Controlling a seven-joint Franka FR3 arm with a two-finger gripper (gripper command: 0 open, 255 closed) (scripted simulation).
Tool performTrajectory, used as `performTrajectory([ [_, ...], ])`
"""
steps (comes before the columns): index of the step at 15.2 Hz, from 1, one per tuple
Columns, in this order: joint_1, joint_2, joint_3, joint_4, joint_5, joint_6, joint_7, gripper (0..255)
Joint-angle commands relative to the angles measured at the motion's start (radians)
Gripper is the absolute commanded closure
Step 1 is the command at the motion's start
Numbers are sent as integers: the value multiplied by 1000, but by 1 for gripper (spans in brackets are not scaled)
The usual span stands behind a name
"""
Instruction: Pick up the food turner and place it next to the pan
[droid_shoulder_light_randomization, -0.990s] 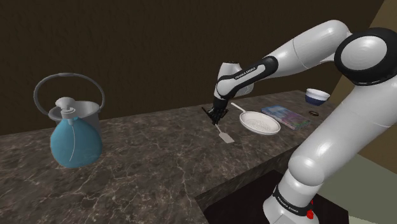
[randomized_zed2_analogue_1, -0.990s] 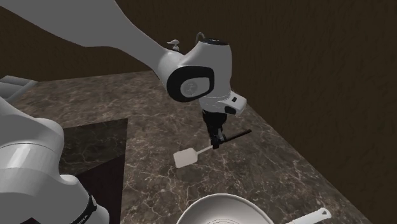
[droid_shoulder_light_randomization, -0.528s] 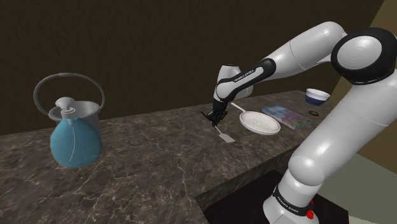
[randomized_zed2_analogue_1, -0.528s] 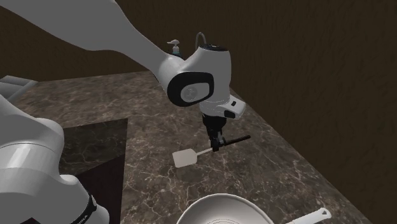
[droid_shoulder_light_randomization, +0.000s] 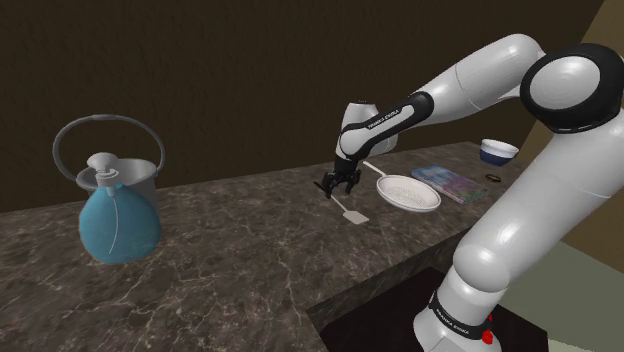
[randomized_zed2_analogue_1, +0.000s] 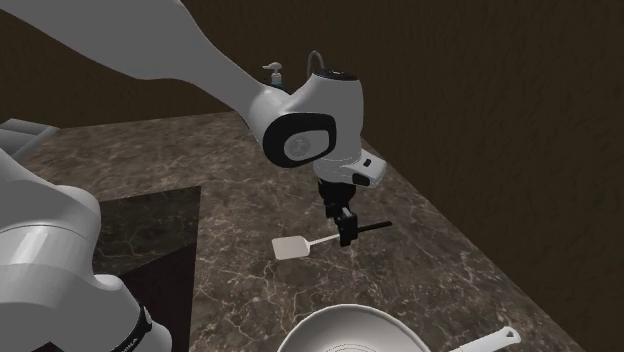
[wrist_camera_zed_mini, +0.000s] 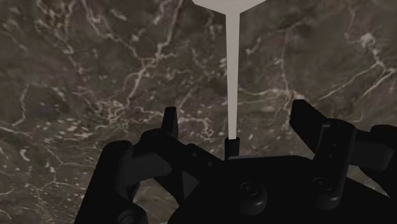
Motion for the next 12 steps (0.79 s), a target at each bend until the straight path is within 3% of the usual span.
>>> performTrajectory([
  [1, 0, -25, 0, 11, 0, -37, 0, 0],
  [4, 1, -88, 1, 51, 0, -139, 0, 0],
  [12, 0, -88, 1, 51, 0, -139, 0, 0],
])
